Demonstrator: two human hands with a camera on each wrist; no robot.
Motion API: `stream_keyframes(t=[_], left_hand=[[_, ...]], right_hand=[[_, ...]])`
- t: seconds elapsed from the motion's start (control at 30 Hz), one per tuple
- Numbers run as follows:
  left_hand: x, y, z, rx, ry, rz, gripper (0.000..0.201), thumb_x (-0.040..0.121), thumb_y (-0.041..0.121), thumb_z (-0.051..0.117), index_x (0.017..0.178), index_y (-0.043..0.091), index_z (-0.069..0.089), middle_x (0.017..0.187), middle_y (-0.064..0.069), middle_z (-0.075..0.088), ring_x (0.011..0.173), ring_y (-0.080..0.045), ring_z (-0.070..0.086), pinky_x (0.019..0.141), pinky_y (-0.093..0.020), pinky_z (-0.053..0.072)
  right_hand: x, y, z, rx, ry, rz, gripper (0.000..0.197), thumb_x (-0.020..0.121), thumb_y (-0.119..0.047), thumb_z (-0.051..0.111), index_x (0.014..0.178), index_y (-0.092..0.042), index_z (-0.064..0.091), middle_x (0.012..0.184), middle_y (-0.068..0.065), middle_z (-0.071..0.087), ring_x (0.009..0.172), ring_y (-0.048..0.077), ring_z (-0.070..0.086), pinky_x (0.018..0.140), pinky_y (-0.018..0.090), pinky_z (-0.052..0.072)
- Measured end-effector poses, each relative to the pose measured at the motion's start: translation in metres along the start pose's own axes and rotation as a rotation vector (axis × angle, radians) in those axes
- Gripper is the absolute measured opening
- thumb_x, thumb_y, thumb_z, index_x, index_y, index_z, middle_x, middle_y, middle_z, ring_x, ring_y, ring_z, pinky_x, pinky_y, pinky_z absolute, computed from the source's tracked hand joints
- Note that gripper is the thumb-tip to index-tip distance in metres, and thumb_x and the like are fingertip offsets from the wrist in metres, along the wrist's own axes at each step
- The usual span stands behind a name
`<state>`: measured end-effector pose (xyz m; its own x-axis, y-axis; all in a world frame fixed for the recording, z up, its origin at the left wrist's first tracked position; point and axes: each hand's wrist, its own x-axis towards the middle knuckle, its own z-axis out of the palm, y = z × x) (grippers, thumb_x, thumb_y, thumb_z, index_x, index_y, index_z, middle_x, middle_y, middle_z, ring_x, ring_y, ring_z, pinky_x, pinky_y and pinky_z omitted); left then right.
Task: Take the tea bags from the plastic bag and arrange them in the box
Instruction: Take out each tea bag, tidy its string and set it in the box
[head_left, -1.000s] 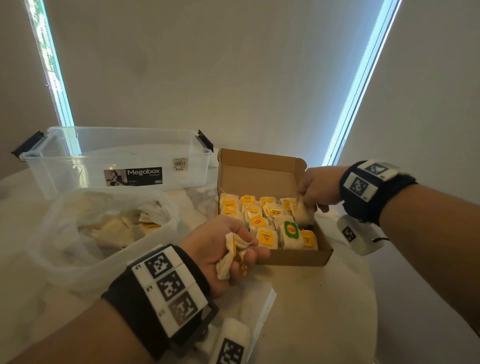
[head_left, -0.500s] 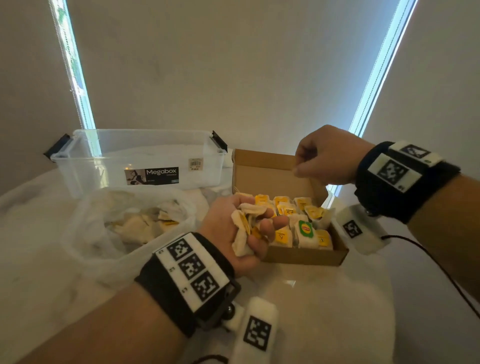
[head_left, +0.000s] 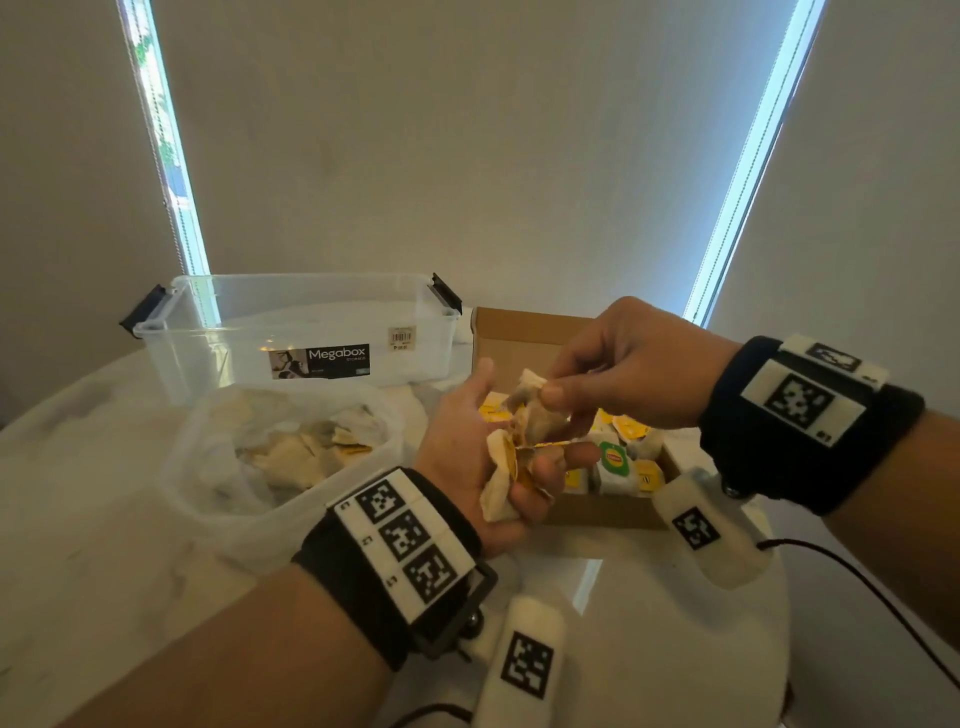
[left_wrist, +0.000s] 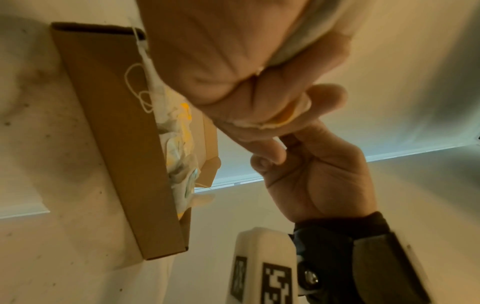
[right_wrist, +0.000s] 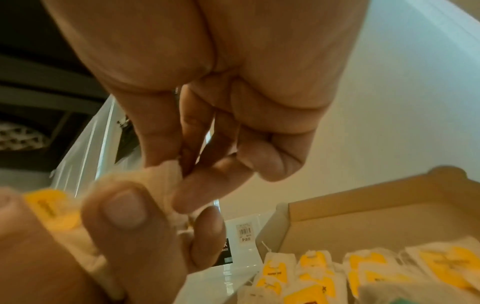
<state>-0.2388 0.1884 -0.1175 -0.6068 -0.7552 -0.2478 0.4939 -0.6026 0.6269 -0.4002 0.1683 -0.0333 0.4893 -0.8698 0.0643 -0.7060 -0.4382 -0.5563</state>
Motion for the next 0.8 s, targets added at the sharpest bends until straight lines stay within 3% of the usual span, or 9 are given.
stream_keyframes(t=[0.1, 0.23, 0.33, 0.53, 0.67, 0.73, 0.8], left_hand=[[0.0, 0.0, -0.004, -0.023, -0.059, 0.03, 0.077, 0.085, 0.077, 0.04, 0.103, 0.006, 0.064, 0.084, -0.013, 0.063, 0.04, -0.012, 0.055, 0.03, -0.013, 0.037], [-0.001, -0.001, 0.0, 0.001, -0.068, 0.108, 0.037, 0.085, 0.045, 0.062, 0.098, 0.011, 0.066, 0.085, -0.006, 0.061, 0.039, -0.007, 0.053, 0.031, -0.01, 0.034], [0.0, -0.001, 0.003, 0.005, 0.015, 0.116, 0.02, 0.092, 0.028, 0.056, 0.102, 0.012, 0.061, 0.084, -0.005, 0.067, 0.037, -0.005, 0.051, 0.028, -0.011, 0.033], [0.003, -0.002, 0.006, 0.087, 0.145, 0.119, 0.013, 0.099, 0.025, 0.052, 0.1, 0.013, 0.055, 0.07, -0.002, 0.063, 0.035, -0.006, 0.048, 0.027, -0.013, 0.031], [0.006, -0.004, 0.01, 0.365, 0.239, 0.185, 0.008, 0.1, 0.018, 0.052, 0.094, 0.014, 0.052, 0.065, -0.002, 0.058, 0.035, -0.007, 0.043, 0.03, -0.013, 0.029], [0.008, -0.005, 0.01, 0.547, 0.285, 0.221, 0.009, 0.098, 0.015, 0.056, 0.09, 0.013, 0.054, 0.064, -0.003, 0.058, 0.037, -0.009, 0.044, 0.032, -0.015, 0.031], [0.009, -0.004, 0.012, 0.615, 0.292, 0.226, 0.008, 0.095, 0.013, 0.061, 0.088, 0.012, 0.057, 0.063, -0.004, 0.058, 0.039, -0.01, 0.046, 0.033, -0.016, 0.033]], right_hand=[[-0.004, 0.002, -0.001, 0.186, 0.035, 0.07, 0.013, 0.092, -0.014, 0.069, 0.089, -0.007, 0.079, 0.063, -0.001, 0.073, 0.052, 0.003, 0.063, 0.052, 0.016, 0.048], [-0.004, 0.005, -0.001, 0.385, 0.033, 0.158, 0.018, 0.096, -0.011, 0.062, 0.094, 0.004, 0.074, 0.074, 0.014, 0.074, 0.061, 0.018, 0.07, 0.056, 0.023, 0.051], [-0.002, 0.007, 0.002, 0.389, 0.06, 0.179, 0.021, 0.099, -0.014, 0.059, 0.099, 0.004, 0.069, 0.081, 0.018, 0.075, 0.066, 0.022, 0.073, 0.057, 0.026, 0.051], [0.001, 0.012, 0.003, 0.378, 0.159, 0.218, 0.015, 0.1, -0.012, 0.057, 0.095, -0.003, 0.069, 0.073, 0.011, 0.073, 0.058, 0.018, 0.069, 0.057, 0.028, 0.051], [0.001, 0.012, 0.001, 0.349, 0.177, 0.238, 0.014, 0.092, -0.009, 0.063, 0.105, -0.01, 0.068, 0.089, 0.013, 0.073, 0.06, 0.021, 0.066, 0.055, 0.028, 0.044], [0.0, 0.012, -0.001, 0.223, 0.12, 0.188, 0.025, 0.089, -0.016, 0.071, 0.113, -0.021, 0.068, 0.097, 0.006, 0.073, 0.065, 0.014, 0.063, 0.055, 0.024, 0.044], [-0.002, 0.011, -0.005, 0.058, 0.023, 0.149, 0.02, 0.087, -0.019, 0.075, 0.107, -0.025, 0.074, 0.092, -0.004, 0.074, 0.073, 0.007, 0.065, 0.062, 0.017, 0.046]])
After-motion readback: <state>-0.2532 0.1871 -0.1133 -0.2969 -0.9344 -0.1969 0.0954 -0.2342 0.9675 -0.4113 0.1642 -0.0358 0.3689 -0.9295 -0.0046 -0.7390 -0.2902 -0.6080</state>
